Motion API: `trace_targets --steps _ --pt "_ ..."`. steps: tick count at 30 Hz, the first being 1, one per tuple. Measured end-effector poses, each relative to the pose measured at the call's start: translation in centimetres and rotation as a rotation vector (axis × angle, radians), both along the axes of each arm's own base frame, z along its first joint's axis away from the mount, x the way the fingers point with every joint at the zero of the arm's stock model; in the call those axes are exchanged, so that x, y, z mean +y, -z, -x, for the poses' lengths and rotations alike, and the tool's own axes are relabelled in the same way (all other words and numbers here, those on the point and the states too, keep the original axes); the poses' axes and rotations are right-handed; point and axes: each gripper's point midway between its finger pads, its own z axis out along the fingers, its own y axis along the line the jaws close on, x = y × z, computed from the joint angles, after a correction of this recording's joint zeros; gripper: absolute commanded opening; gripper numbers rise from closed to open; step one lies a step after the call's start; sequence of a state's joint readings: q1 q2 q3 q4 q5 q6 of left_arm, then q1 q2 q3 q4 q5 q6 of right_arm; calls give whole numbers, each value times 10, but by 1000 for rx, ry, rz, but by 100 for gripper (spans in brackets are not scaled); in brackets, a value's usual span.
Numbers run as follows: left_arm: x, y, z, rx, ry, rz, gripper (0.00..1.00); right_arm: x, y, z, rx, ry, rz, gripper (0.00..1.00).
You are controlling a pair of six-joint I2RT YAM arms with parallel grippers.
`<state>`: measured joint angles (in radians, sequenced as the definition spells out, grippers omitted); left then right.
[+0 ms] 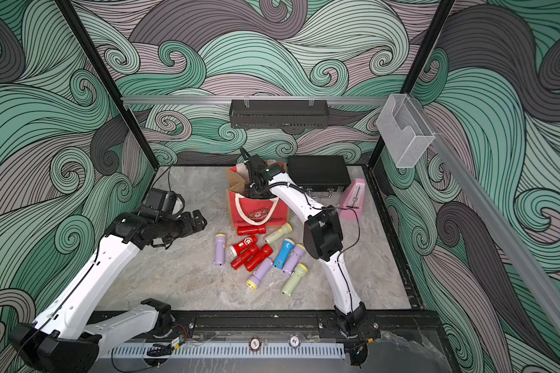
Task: Put the flashlights into the tote bags
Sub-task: Place the flashlight in the canvas bag.
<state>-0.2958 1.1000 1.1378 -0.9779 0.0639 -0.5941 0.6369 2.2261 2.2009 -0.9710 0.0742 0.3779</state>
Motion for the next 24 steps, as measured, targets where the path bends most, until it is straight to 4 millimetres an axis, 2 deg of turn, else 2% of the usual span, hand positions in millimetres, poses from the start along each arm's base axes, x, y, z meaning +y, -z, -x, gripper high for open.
trace_targets --steps 4,7,10,17,24 --pt "-8 18 1 72 25 6 99 -5 -51 4 -88 3 -53 99" --pt "-14 34 5 130 47 7 99 -11 -79 11 -135 7 -80 99" --pt "-19 48 6 173 62 5 98 -19 -97 20 -159 9 -93 99" --pt "-26 81 9 264 82 -9 85 -40 -127 45 -199 17 -108 99" --pt "-32 105 1 308 82 -14 84 -65 -157 77 -243 26 -141 99"
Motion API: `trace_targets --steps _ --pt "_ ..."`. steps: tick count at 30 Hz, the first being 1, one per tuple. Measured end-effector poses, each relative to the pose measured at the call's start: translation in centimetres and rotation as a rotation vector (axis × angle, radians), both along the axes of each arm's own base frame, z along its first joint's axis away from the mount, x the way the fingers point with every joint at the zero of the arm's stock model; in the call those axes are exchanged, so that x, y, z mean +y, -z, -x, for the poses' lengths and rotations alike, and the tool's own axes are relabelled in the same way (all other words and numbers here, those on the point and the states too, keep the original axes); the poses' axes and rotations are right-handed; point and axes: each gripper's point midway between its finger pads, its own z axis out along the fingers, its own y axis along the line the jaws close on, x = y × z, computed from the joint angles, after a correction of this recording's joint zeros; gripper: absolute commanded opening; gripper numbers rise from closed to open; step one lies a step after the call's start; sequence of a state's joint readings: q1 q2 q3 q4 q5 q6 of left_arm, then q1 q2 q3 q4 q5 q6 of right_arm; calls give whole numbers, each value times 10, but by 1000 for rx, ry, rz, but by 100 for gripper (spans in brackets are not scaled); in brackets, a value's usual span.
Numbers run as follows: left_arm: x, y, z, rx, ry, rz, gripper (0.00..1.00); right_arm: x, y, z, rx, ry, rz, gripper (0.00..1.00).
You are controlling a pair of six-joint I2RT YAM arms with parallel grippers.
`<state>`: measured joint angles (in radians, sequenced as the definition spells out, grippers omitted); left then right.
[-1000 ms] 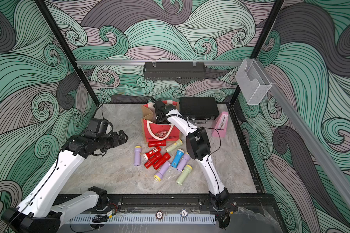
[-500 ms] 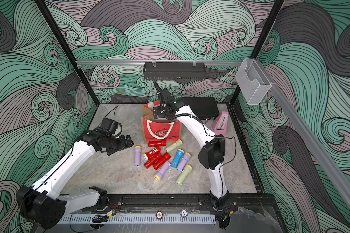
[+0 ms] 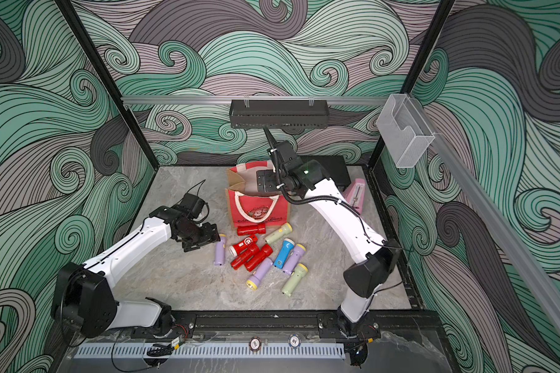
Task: Put the flashlights into the tote bags
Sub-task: Place the flashlight in the canvas bag, then pick up the flashlight from the center of the board.
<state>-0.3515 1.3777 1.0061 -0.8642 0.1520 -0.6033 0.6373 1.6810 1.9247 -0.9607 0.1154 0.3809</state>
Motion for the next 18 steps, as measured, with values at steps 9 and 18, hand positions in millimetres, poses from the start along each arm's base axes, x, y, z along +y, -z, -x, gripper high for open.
trace_targets --steps 9,18 --pt "-9 43 -1 70 9 -21 82 -21 30 32 88 31 15 99" --pt "-16 62 -6 81 14 -33 80 -28 30 40 97 58 -4 99"
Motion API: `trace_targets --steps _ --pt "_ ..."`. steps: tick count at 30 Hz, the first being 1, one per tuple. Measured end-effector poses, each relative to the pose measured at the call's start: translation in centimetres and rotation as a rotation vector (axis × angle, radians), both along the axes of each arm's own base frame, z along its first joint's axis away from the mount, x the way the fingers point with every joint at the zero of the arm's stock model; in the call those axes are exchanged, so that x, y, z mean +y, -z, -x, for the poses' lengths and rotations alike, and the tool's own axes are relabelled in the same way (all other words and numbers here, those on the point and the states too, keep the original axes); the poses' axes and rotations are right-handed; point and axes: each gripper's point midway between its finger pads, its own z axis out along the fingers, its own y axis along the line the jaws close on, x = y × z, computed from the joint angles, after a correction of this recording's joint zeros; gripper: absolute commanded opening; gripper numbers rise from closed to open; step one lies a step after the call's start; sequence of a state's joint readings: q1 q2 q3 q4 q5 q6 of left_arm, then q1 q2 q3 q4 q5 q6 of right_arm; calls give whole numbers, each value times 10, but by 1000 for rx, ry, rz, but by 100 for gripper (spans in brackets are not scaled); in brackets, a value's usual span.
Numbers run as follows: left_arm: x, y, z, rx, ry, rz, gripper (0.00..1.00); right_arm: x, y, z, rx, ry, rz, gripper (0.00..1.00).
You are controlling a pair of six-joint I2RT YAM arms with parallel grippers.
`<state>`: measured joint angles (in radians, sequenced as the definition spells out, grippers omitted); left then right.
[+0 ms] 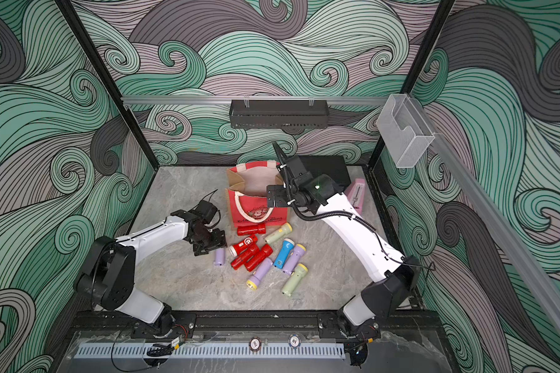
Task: Put the flashlights into the tote bags
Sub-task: Pick up the flashlight from the center of the board.
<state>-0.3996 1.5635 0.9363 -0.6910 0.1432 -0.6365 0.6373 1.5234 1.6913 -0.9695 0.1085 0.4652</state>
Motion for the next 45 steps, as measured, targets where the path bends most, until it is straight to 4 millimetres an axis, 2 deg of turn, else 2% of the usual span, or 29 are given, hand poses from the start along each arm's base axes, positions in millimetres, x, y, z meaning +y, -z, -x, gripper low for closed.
trace_targets --steps 9,14,27,36,45 --pt "-4 16 -5 23 19 -42 70 -9 -11 6 -28 27 -16 99" --pt "-6 17 -9 8 28 -67 60 -12 -10 8 -27 38 -15 99" --pt "-7 20 -15 -34 19 -103 51 -24 -12 13 -35 63 -20 99" --pt "-4 27 -10 -28 4 -112 43 -29 -18 14 -49 74 -30 99" --pt "-2 26 -10 -33 -10 -122 30 -31 -18 12 -49 80 -30 99"
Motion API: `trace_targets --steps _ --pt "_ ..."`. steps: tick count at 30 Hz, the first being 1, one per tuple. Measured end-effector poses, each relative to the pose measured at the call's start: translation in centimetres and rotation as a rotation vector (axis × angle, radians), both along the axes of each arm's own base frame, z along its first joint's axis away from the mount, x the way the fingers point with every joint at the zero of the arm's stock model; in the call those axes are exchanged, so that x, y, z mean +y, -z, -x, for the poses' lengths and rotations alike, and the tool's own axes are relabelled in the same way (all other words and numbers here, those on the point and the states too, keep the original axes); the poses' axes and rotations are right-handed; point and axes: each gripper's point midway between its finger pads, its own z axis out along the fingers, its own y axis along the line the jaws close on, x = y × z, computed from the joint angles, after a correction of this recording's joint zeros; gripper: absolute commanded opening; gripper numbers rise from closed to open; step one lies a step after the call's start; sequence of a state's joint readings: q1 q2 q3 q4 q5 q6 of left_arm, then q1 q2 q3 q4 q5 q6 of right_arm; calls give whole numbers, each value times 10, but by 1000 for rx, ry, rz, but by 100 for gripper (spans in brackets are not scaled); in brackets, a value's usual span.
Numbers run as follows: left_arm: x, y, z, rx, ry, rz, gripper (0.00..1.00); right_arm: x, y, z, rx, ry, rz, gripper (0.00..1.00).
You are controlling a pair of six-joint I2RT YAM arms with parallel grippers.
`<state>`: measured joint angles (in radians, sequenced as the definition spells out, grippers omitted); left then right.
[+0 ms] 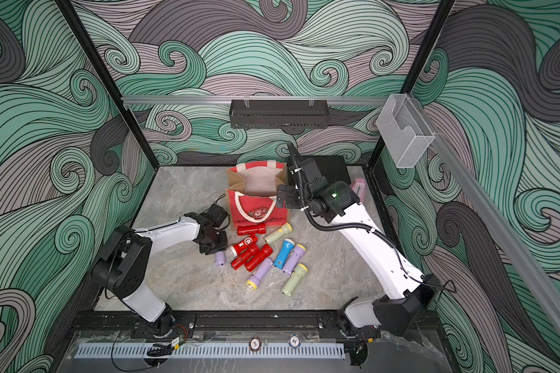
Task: Put the flashlights into the tote bags
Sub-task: Pick up the flashlight from the center of the board, then place the flashlight in the canvas bag.
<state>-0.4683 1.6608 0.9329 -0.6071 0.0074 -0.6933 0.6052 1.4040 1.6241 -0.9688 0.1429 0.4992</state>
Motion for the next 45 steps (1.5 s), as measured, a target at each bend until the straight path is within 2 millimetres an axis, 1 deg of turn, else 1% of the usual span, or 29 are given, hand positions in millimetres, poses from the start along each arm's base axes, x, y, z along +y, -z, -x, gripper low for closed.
trace_targets --steps 5,8,11,15,18,20,22,26,28,35,41,45 --pt "6 -2 3 -5 -4 -23 22 0 0 0 1 1 1 99" --pt "8 -8 4 -16 -5 -26 18 -1 0 -1 1 4 1 99" --pt "11 -17 6 -32 -7 -29 13 -2 0 -2 0 8 1 99" --pt "17 -29 10 -46 -10 -44 2 -4 0 -3 -1 12 2 99" --pt "21 -42 12 -58 -13 -58 0 -4 0 -3 -2 14 3 99" --pt "24 -56 11 -79 -16 -64 0 -4 0 -3 -2 15 3 99" --pt "26 -74 9 -115 -20 -66 0 -5 0 -3 -2 18 4 99" --pt "26 -118 -1 -213 -21 -46 0 -7 0 -5 -3 25 5 99" --pt "25 -139 -6 -256 -15 -36 0 -8 0 -5 -3 27 4 99" --pt "15 -200 -28 -389 12 9 0 -11 1 -6 -3 38 1 99" --pt "-3 -260 -51 -529 21 107 0 -19 4 -5 4 59 -2 99" --pt "-25 -289 -71 -593 43 180 0 -23 0 -4 -4 67 -10 99"
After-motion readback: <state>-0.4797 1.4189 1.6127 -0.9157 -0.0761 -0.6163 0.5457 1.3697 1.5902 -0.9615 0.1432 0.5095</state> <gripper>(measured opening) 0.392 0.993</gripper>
